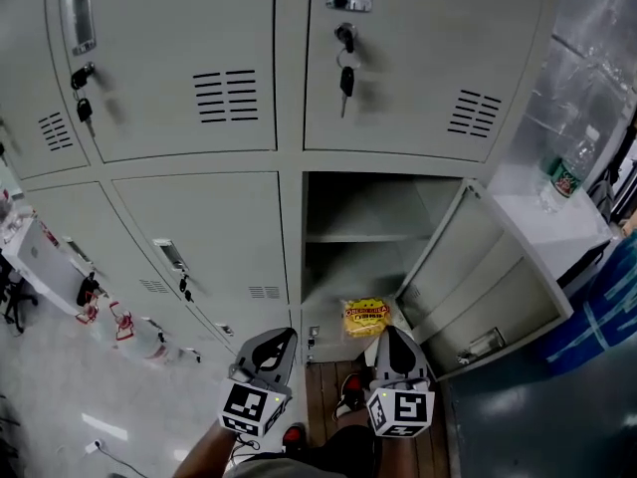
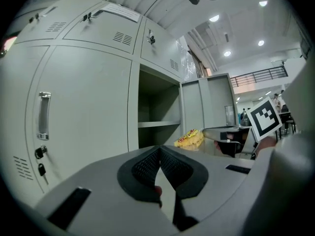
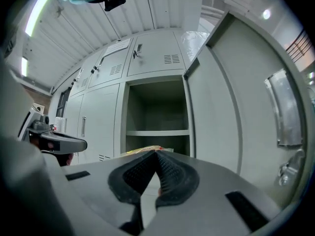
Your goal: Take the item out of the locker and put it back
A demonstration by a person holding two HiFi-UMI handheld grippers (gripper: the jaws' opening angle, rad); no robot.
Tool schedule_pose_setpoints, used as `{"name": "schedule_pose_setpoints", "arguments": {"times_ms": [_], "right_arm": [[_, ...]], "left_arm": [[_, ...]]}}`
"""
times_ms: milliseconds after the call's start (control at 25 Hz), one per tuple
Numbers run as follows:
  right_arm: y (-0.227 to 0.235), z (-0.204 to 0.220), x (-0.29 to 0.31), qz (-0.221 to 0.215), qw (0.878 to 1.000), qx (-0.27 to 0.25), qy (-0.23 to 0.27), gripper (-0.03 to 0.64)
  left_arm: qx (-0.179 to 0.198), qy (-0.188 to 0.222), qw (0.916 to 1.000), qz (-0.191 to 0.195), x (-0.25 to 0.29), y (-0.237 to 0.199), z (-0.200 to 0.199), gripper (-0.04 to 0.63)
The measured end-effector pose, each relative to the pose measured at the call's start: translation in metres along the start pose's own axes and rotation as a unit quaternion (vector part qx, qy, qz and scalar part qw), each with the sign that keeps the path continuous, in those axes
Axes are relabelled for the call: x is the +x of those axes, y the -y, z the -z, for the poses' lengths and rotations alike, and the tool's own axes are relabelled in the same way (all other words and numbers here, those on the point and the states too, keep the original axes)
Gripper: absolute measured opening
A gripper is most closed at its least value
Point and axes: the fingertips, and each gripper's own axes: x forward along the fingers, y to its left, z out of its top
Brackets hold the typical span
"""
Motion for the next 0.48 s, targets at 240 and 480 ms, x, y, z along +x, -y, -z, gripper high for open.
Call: {"name": "schedule_pose_setpoints", "arguments": {"times_ms": [240,480], "right_arm": [[-0.015,0.015,0.042,-0.04,0.999,0.001,-0.016,0.017],[-0.027,0.028,0.082,-0.068,0.997,0.009,-0.024,0.017]], "left_arm": [[-0.012,-0.01,0.9991,-0.038,0.002,-0.024,0.012,0.023],[-0.025,-0.023,0.9968,-0.073,0.006,-0.044,0.021,0.023]]}}
